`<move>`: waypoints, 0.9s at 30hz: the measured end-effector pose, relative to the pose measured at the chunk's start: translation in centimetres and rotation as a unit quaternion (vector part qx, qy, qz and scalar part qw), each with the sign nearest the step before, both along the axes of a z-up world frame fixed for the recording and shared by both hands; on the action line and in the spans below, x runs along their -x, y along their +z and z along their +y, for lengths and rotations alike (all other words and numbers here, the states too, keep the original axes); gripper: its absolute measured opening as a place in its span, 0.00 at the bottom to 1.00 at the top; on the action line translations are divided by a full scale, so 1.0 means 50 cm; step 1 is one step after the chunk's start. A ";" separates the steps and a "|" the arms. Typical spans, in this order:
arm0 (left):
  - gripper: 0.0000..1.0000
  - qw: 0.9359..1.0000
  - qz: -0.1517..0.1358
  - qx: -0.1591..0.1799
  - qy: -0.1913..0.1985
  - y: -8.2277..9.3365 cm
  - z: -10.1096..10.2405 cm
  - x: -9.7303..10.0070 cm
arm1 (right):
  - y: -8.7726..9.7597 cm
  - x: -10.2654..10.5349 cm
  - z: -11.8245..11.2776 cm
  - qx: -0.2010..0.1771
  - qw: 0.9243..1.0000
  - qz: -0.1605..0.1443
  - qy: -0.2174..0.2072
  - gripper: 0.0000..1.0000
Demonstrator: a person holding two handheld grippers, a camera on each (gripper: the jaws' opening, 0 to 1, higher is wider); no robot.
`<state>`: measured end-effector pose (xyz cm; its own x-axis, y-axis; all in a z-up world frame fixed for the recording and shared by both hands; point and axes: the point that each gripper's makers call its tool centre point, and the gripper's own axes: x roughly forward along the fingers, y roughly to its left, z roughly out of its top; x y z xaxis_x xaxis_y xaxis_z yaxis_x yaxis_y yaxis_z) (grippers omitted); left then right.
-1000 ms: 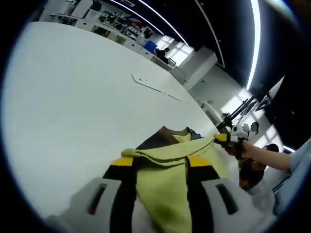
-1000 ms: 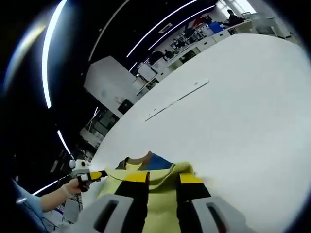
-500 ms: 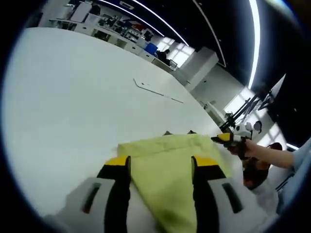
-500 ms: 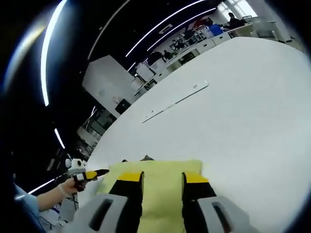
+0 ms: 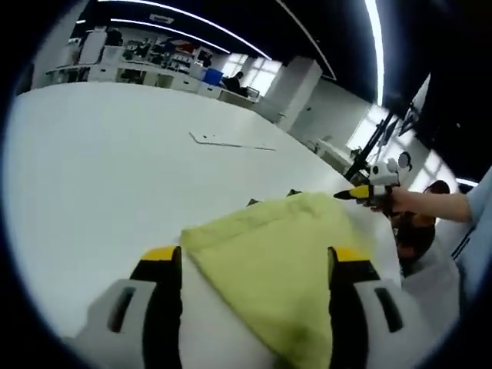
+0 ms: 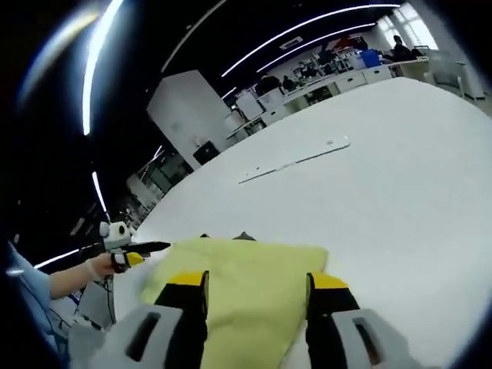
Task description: Fold the garment on the visible template until the final outline fits inside the template.
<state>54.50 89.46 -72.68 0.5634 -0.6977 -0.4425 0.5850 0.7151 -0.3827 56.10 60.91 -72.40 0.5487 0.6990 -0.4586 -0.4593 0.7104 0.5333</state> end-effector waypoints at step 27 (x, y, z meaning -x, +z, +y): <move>0.95 0.990 -0.030 -0.075 -0.116 0.023 0.021 0.134 | 0.014 0.105 -0.010 0.101 0.986 -0.073 0.108 0.99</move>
